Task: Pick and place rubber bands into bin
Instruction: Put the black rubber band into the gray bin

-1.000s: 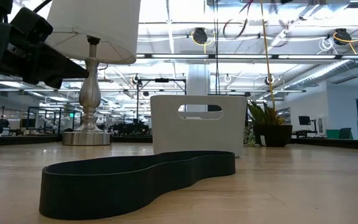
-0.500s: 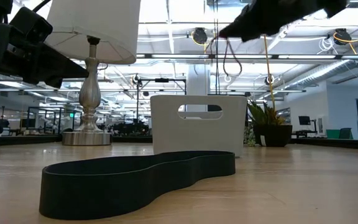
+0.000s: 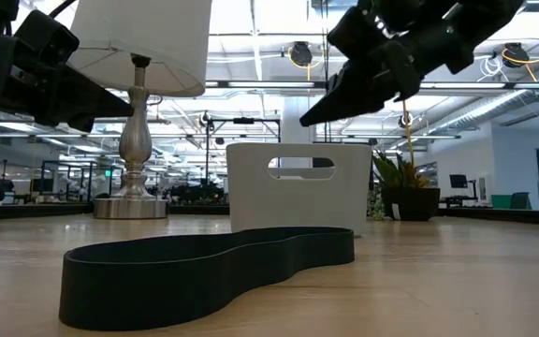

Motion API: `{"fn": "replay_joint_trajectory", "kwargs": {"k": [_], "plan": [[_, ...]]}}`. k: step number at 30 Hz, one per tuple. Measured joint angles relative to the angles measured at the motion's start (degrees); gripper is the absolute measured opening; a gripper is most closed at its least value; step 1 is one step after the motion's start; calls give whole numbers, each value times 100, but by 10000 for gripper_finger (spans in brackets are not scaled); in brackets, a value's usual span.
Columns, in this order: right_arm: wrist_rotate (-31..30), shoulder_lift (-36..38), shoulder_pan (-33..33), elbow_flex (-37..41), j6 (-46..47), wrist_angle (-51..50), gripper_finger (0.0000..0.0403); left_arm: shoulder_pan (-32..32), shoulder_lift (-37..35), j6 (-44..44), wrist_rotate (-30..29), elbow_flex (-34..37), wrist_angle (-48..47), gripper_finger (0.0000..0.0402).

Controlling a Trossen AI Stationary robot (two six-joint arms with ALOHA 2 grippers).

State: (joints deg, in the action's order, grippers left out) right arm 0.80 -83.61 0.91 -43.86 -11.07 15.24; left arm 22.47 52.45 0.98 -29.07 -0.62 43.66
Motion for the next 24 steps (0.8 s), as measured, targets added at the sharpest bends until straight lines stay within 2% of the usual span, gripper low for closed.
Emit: {"fn": "replay_joint_trajectory", "kwargs": {"k": [7,11,17,22,24], "plan": [[95,-100,-53,0,33,120,0,-1,0,14,0,2,-12,42],[38,233,86,0,20,-119,11,-1,0,93,1,2,-15,42],[-216,1431,441,27,-201,-1203,44,-1,0,109,1,2,-178,42],[113,2615,355,510,-352,-1356,7,-1,0,56,1,2,-251,42],[256,3074,174,857,-250,-1220,6,0,0,29,1,2,-255,42]]}}
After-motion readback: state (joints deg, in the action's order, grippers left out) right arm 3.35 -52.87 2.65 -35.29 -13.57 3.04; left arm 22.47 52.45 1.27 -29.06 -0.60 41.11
